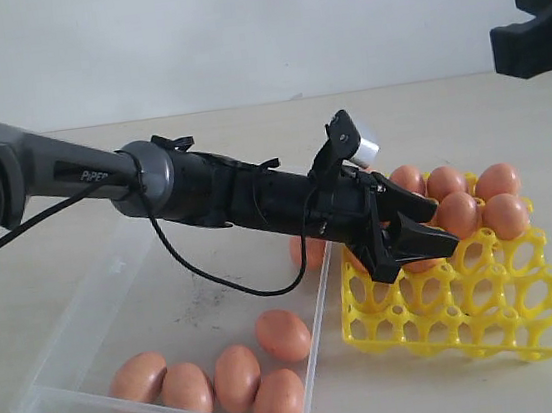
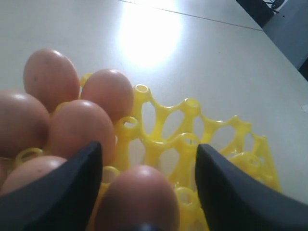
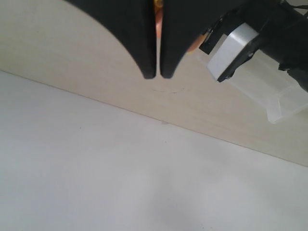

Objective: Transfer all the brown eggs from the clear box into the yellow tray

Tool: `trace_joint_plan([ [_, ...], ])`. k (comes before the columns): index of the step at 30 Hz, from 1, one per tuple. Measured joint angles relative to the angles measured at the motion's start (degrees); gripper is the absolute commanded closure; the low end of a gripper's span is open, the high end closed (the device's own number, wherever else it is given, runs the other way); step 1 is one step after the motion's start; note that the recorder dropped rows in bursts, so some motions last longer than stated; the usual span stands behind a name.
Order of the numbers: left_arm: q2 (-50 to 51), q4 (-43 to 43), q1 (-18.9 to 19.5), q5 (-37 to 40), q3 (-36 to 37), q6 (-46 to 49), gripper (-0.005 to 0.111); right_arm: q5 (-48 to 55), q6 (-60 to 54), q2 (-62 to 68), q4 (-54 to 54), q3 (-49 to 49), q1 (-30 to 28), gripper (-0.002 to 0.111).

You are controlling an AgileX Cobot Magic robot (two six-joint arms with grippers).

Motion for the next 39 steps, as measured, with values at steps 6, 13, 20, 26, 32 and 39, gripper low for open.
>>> trace_joint_plan([
  [6, 0.0, 0.0, 0.0, -0.7, 0.0, 0.0, 0.051, 0.0, -0.3, 0.0, 0.0, 0.0, 0.0, 0.108],
  [13, -3.2, 0.0, 0.8, -0.4, 0.0, 0.0, 0.058, 0.1, -0.4, 0.0, 0.0, 0.0, 0.0, 0.108],
  [20, -13.2, 9.3, 5.9, 0.2, -0.1, -12.6, 0.07, 0.2, -0.7, 0.0, 0.2, 0.0, 0.0, 0.108],
  [26, -19.5, 40.6, 11.0, -8.3, -0.1, -45.9, 0.095, 0.2, -0.9, 0.0, 0.6, 0.0, 0.0, 0.108],
  [32, -20.3, 69.0, 12.7, -9.1, -0.1, -82.0, 0.076, 0.1, -1.0, 0.0, 0.8, 0.0, 0.0, 0.108],
  [39, -19.0, 69.7, 9.7, -12.0, -0.1, -92.7, 0.051, 0.1, -1.5, 0.0, 1.8, 0.0, 0.0, 0.108],
])
